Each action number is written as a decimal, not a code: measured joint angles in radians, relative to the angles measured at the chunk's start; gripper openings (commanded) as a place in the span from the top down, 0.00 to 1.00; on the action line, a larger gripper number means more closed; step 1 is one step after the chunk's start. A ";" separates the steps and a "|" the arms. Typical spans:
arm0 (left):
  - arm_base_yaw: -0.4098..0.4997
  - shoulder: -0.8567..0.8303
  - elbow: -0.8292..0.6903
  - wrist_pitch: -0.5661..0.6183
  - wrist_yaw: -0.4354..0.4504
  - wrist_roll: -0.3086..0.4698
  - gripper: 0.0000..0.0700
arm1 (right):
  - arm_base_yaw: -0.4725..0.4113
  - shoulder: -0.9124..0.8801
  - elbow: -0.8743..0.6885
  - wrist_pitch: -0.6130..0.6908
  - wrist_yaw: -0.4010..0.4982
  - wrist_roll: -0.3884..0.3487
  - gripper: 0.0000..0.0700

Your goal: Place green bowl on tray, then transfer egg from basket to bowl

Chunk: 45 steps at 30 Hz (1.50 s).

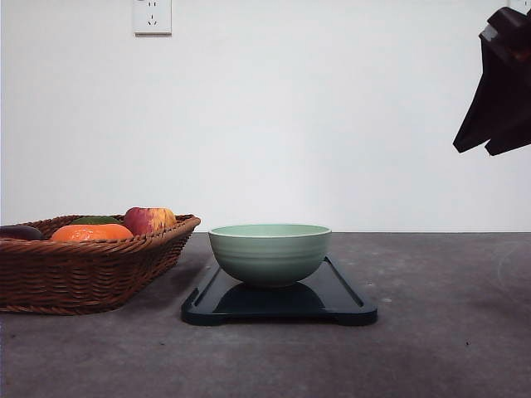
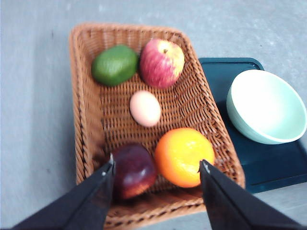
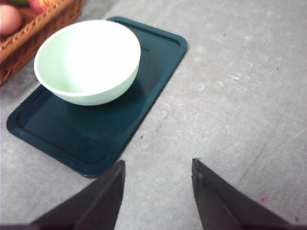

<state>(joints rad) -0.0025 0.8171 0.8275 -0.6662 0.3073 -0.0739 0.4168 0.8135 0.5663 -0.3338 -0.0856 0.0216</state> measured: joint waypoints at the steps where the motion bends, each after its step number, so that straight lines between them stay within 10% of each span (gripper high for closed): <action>1: -0.002 0.018 0.019 -0.016 0.000 -0.007 0.50 | 0.000 0.002 0.000 -0.001 0.003 0.000 0.62; 13: -0.114 0.362 0.285 -0.160 -0.010 -0.045 0.50 | 0.000 0.002 0.000 -0.001 0.010 0.000 0.62; 21: -0.195 0.600 0.397 -0.160 -0.186 -0.083 0.50 | 0.000 0.002 0.000 -0.001 0.010 0.000 0.62; 45: -0.230 0.973 0.469 0.062 -0.282 -0.149 0.50 | 0.000 0.002 0.000 0.001 0.010 0.000 0.62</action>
<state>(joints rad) -0.2321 1.7902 1.2961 -0.6045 0.0257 -0.2226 0.4168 0.8158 0.5663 -0.3328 -0.0753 0.0216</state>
